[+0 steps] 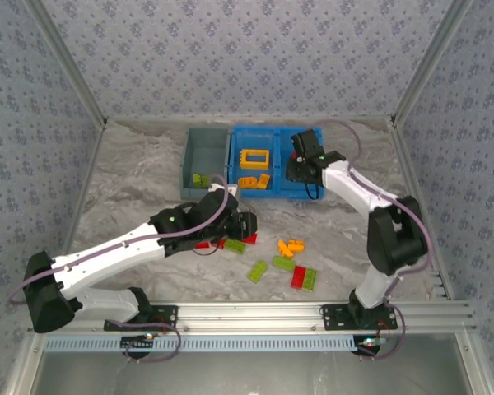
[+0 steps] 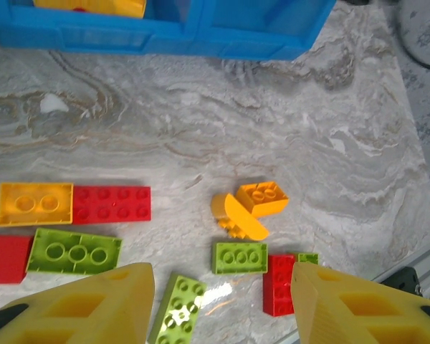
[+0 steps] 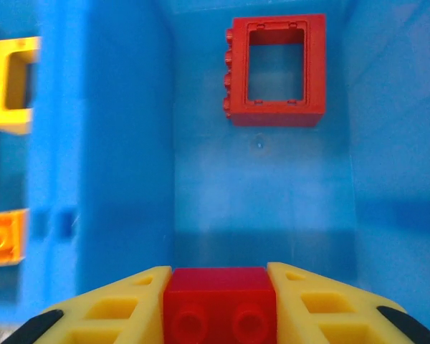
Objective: Sort the legos into containers by color
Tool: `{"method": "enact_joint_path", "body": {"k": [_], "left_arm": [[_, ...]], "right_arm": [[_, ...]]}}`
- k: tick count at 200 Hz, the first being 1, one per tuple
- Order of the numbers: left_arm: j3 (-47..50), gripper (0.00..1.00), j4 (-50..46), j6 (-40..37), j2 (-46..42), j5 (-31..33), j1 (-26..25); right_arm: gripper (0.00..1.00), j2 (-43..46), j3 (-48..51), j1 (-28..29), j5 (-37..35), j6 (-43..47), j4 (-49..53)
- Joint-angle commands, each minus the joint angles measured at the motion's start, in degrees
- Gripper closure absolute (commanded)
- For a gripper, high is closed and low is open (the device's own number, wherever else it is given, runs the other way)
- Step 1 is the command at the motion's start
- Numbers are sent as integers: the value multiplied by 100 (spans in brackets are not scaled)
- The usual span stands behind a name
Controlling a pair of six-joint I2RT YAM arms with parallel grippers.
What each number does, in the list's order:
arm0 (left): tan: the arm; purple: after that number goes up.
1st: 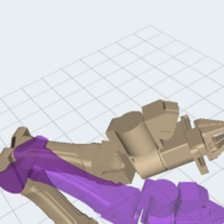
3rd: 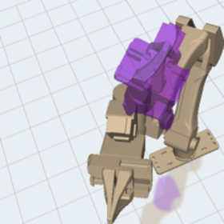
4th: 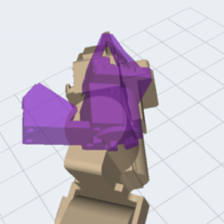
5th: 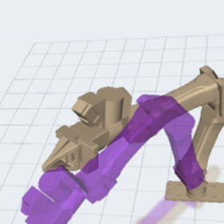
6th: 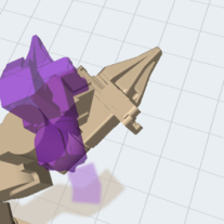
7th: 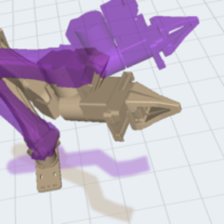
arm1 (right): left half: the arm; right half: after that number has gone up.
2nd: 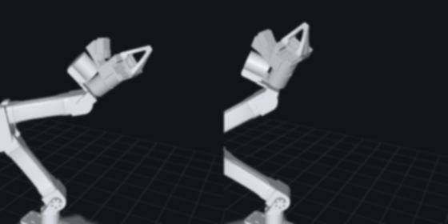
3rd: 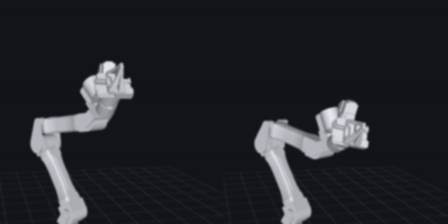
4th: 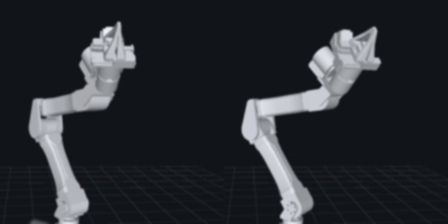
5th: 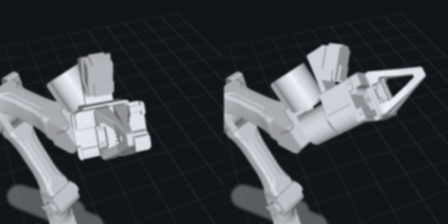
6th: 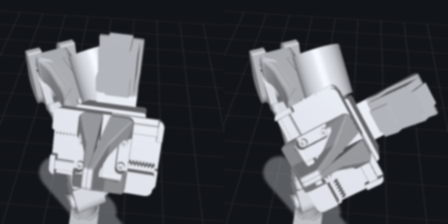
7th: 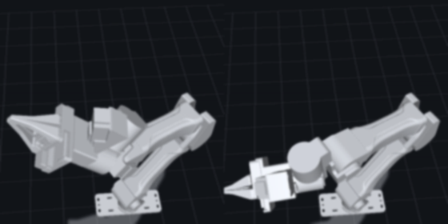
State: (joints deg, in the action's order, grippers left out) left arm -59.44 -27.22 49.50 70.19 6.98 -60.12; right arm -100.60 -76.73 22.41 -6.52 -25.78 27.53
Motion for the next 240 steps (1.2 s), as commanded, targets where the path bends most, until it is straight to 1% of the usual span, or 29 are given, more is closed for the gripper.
{"method": "enact_joint_path", "body": {"k": [1,41,70,93,106,115,129,145,159,172,192,204,223,240], "left_arm": [[-199,47,235,-131,38,227,-70],[-335,47,490,-352,311,290,-163],[-798,46,741,-831,759,554,-420],[-1623,44,638,-1460,1328,1009,-790],[-2186,44,225,-1736,1795,1391,-985],[-2661,44,-65,-1840,2123,1690,-1068],[-3131,44,-473,-1846,2499,2175,-1140],[-3413,43,-671,-1858,2743,2411,-1140],[-3533,43,-726,-1882,2860,2466,-1140],[-3608,43,-774,-1891,2920,2465,-1142],[-3594,43,-832,-1857,2913,2449,-1135],[-3533,43,-858,-1807,2849,2455,-1139],[-3359,43,-880,-1680,2669,2495,-1141],[-3148,43,-933,-1522,2460,2519,-1140]], "right_arm": [[62,-528,-654,-227,372,-215,30],[62,-1576,-1852,-412,599,-229,272],[61,-2012,-2288,-585,813,-322,343],[61,-2196,-2481,-641,929,-317,358],[61,-2270,-2573,-641,952,-294,367],[61,-2304,-2622,-642,978,-285,376],[61,-2365,-2709,-639,1000,-288,395],[60,-2448,-2803,-649,1039,-298,438],[59,-2535,-2888,-650,1076,-320,457],[56,-2624,-2964,-650,1105,-348,515],[46,-2618,-2979,-649,1123,-372,528],[43,-2520,-2956,-650,1090,-365,534],[42,-2224,-2838,-641,1017,-328,499],[45,-1871,-2738,-631,932,-290,508]]}}
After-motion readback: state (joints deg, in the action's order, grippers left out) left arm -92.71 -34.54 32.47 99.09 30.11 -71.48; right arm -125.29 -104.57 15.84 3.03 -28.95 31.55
